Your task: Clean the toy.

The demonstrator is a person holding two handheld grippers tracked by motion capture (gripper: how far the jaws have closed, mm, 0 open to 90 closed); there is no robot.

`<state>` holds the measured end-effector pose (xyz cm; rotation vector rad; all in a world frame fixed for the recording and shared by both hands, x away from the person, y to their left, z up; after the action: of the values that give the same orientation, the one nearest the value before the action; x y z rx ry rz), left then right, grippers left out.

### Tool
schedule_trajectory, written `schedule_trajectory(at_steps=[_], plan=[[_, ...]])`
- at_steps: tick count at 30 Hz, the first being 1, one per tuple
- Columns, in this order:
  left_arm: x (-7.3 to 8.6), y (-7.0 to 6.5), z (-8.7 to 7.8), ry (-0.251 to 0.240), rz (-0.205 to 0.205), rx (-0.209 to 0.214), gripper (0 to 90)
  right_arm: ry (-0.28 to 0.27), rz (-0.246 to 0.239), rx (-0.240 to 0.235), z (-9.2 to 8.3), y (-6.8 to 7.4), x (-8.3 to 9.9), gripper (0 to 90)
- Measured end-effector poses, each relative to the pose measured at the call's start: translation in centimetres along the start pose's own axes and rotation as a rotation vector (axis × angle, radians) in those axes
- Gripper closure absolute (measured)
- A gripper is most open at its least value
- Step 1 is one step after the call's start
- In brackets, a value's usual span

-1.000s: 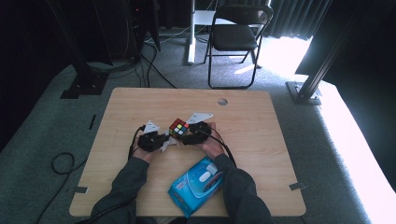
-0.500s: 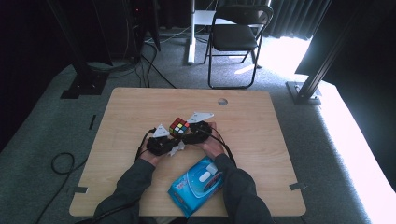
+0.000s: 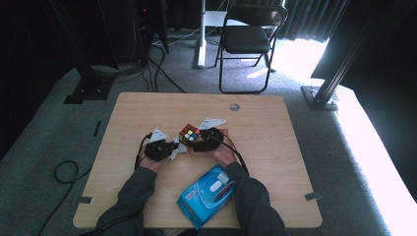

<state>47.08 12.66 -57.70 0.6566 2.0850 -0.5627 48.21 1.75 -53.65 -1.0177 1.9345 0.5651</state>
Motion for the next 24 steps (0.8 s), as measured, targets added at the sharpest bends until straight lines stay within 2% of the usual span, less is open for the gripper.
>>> schedule_trajectory(at_steps=[1,3,5,8,11,15,24], plan=[[-0.1,0.5,-0.3,-0.012,-0.020,-0.012,85.3,0.003,0.001,0.003,0.0,-0.1,0.0,34.0],[-0.1,1.1,-0.8,-0.022,-0.032,-0.026,85.3,0.010,0.007,0.007,0.1,-0.3,0.1,34.0],[-0.1,1.3,-1.0,-0.023,-0.031,-0.028,84.9,0.012,0.006,0.012,0.1,-0.4,0.1,34.0],[0.2,1.3,-1.2,-0.017,-0.023,-0.030,84.8,0.041,0.011,0.034,0.5,-0.9,0.6,34.0],[0.4,0.8,-0.9,-0.005,-0.009,-0.018,84.8,0.064,0.015,0.044,0.7,-1.3,1.0,34.0],[0.6,-0.2,-0.2,0.022,0.032,-0.004,84.8,0.096,0.020,0.052,1.2,-1.6,1.6,34.0],[0.9,-1.1,0.5,0.049,0.059,0.012,84.8,0.153,0.028,0.065,2.0,-1.9,2.7,33.9]])
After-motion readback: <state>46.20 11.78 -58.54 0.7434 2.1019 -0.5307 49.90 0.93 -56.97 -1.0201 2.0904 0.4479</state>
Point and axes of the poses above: each handheld gripper's, and its own axes: z roughly forward along the jaws, x roughly out of its underside, y roughly to its left, the point moved 10 cm from there along z, roughly forward along the jaws, and after that the axes turned 2 degrees about x, right-handed, at the moved point
